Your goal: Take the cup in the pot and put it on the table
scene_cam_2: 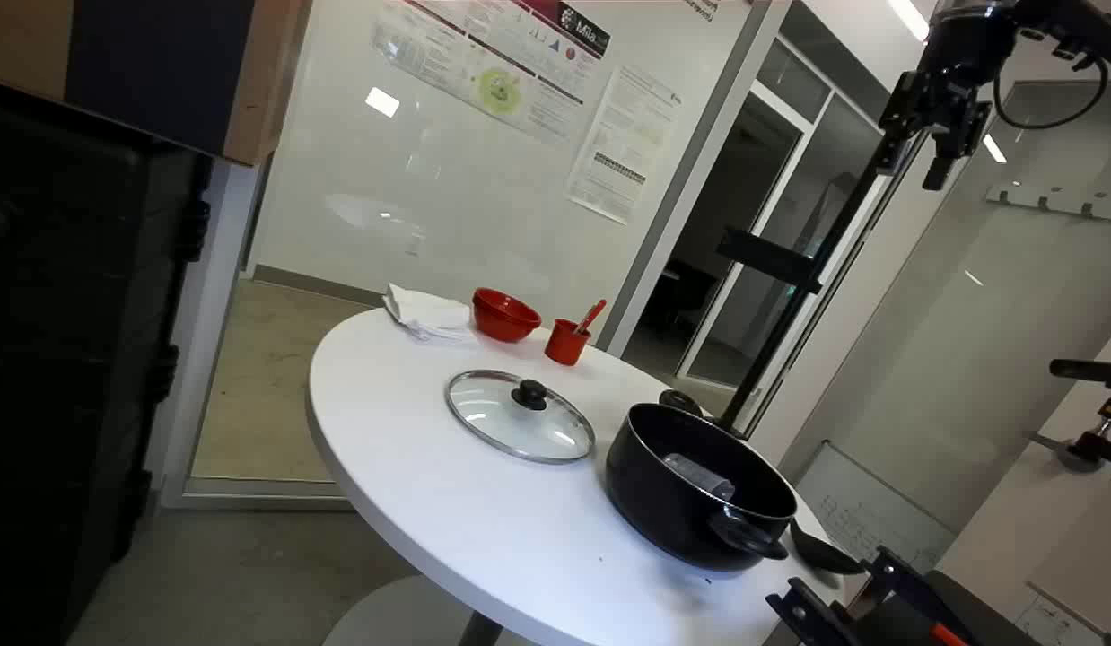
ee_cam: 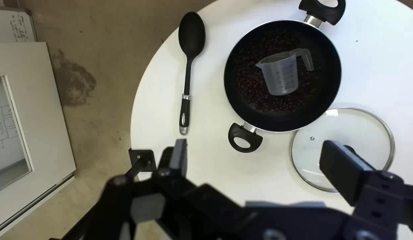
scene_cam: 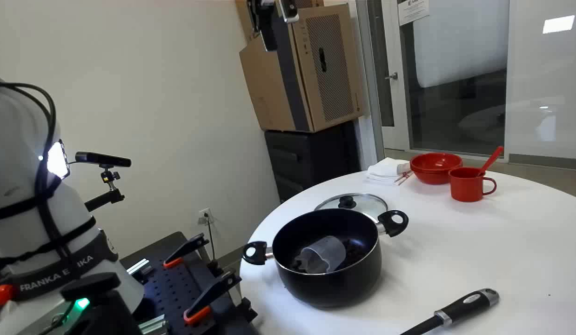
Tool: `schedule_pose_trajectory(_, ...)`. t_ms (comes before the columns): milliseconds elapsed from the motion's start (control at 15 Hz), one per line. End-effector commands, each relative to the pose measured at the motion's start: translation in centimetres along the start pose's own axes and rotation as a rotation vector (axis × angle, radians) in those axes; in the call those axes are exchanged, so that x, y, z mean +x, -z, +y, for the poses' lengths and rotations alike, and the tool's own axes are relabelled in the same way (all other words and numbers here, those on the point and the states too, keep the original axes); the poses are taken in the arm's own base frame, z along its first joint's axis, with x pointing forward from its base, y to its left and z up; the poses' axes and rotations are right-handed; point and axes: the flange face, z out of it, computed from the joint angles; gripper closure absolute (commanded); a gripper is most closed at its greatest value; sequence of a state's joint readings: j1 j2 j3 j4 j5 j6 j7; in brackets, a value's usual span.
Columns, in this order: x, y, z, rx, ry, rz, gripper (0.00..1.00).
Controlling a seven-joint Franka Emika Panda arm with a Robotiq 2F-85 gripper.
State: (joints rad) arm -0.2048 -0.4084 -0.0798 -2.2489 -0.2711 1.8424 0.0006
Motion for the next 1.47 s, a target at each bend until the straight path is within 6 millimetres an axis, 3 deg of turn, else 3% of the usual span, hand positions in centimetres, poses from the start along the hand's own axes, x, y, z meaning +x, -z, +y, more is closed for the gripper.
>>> schedule_pose_trajectory(0,0.0,0.1,0.0,0.0,0.0,-0.001,0.0)
schedule_pose_trajectory(867,0.0,0.1,0.0,0.0,0.0,-0.001,0.0)
schedule_pose_trajectory(1067,0.6,0.2,0.5,0.095,-0.069,0.097,0.0)
schedule_pose_trajectory(1400,2.8,-3.4,-0.5,0.321,-0.233,0.199,0.0)
